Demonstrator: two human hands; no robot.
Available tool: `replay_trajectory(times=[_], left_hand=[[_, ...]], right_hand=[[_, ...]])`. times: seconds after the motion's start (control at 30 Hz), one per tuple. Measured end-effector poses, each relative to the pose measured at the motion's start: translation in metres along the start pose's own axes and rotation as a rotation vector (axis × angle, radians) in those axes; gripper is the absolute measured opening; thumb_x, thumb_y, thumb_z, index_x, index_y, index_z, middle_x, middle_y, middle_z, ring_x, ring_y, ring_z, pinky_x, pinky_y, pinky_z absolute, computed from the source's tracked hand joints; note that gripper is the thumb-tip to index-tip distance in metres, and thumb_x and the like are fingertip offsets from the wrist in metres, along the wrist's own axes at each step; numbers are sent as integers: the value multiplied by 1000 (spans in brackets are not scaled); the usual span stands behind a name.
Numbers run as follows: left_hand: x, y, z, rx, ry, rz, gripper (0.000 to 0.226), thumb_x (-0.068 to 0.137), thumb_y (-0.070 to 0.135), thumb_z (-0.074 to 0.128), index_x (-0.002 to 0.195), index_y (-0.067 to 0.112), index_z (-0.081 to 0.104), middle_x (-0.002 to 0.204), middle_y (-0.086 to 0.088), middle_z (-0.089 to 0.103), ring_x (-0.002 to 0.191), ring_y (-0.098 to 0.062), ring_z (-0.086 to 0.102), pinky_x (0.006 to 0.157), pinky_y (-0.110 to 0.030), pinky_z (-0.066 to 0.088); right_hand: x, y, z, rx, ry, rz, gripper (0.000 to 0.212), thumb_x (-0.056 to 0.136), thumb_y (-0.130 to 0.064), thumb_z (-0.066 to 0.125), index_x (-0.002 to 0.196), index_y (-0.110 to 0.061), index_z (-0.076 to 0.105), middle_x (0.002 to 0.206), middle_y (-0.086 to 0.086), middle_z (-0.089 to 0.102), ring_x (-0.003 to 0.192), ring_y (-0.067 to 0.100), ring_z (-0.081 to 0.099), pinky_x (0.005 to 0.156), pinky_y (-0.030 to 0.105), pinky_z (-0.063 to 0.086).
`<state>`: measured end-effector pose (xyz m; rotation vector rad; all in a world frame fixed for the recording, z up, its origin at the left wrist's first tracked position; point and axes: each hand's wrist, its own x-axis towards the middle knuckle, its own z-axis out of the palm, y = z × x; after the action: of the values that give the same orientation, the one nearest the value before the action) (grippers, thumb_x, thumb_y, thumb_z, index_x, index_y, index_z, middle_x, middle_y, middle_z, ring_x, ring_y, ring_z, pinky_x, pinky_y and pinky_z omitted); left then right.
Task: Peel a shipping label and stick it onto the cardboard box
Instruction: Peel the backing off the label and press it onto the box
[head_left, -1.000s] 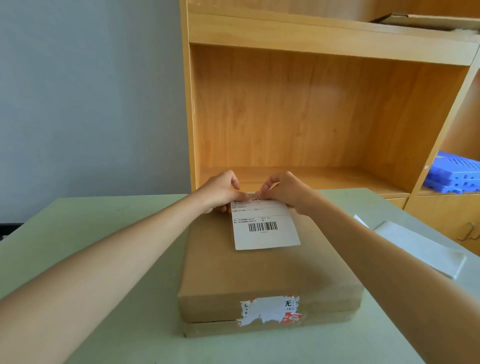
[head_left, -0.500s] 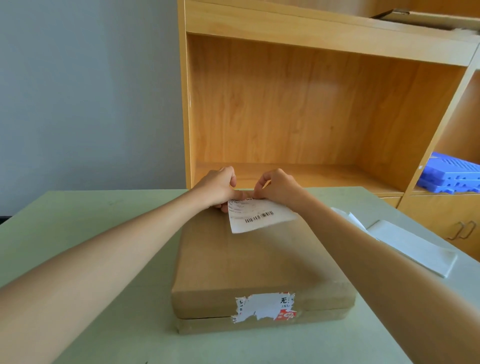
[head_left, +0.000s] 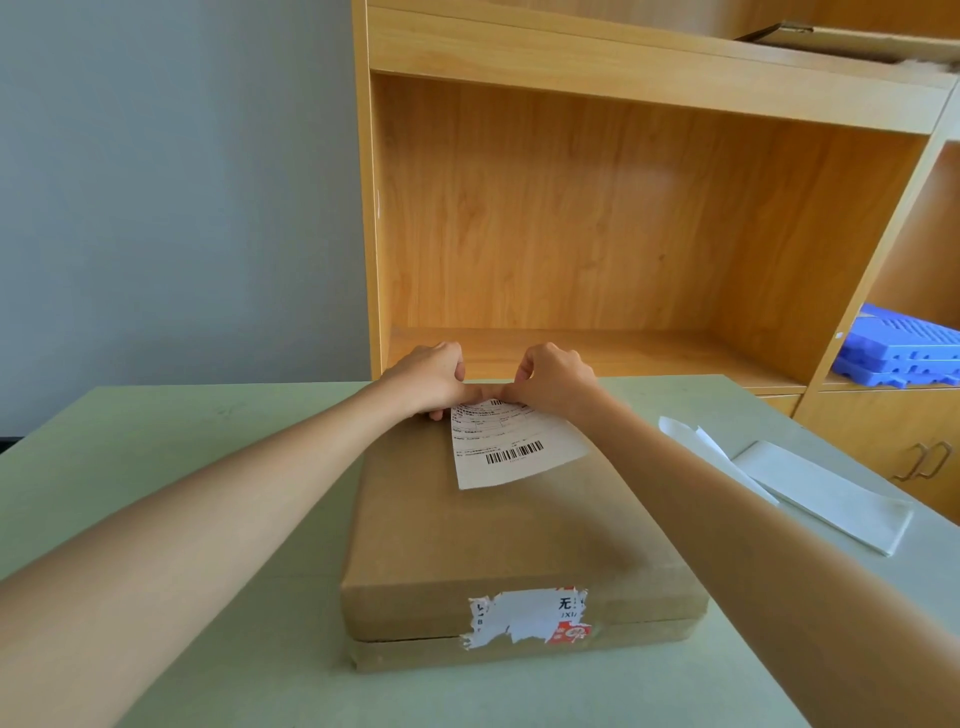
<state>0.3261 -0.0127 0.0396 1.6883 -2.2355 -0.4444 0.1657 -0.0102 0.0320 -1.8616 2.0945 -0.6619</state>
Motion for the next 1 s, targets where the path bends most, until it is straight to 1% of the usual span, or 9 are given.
replay_trajectory(times=[0.1,0.2,0.33,0.43,0.6,0.67,0.77,0.87,1.0], left_hand=[[3,-7,-1,-11,1,-2,46,86,55,65,95,15,46,69,-3,62,49,-12,50,54,-29,37],[4,-12,-2,-49,9,2,38,89,45,67,94,14,46,65,0,60,46,-11,50,53,-27,38],[4,-15,-3,-61,26,-8,37,88,44,69,93,14,48,64,0,59,46,-12,50,52,-27,38],[6,-15,-2,-63,29,-4,36,89,43,68,92,15,48,65,0,60,46,-12,50,58,-28,41],[6,-14,-3,-49,17,-8,35,89,45,68,92,14,52,74,-7,66,47,-12,50,62,-28,42],[6,-13,-3,-24,9,-9,38,88,49,66,93,14,53,72,-6,65,48,-12,51,60,-28,41],[5,-8,-3,94,-5,-9,47,87,61,60,89,14,56,61,-4,62,53,-15,52,60,-28,40],[4,-5,-3,173,0,0,55,84,68,55,87,13,57,54,-2,58,54,-16,54,59,-28,41],[1,-3,0,185,48,8,60,79,76,53,88,16,53,65,0,59,63,-20,56,65,-31,44]], right_hand=[[0,3,-3,-4,-11,16,46,75,-50,77,99,-14,62,109,8,65,101,29,62,73,30,45],[1,5,-6,-3,-8,30,46,77,-46,77,102,-10,63,105,9,67,95,27,64,70,29,45],[-1,14,-14,-14,-22,48,34,82,-43,74,82,-13,58,68,0,66,48,13,59,59,24,48],[-3,22,-19,5,-34,79,39,81,-48,74,72,-14,56,55,-2,64,42,12,54,62,25,53],[-4,25,-21,-61,-20,108,45,80,-57,70,85,-14,59,59,-2,64,54,15,59,69,29,50],[-6,23,-19,-112,-11,98,54,79,-62,67,101,-13,61,80,2,68,78,22,65,73,31,47],[-11,15,-15,-189,-3,58,73,73,-76,60,115,-16,58,109,4,63,106,28,60,78,33,42],[-13,4,-9,-220,-29,33,84,67,-85,56,114,-16,58,112,3,62,108,28,59,78,34,38],[-14,2,-5,-231,0,25,83,69,-84,54,117,-16,57,115,5,63,109,29,60,77,34,39]])
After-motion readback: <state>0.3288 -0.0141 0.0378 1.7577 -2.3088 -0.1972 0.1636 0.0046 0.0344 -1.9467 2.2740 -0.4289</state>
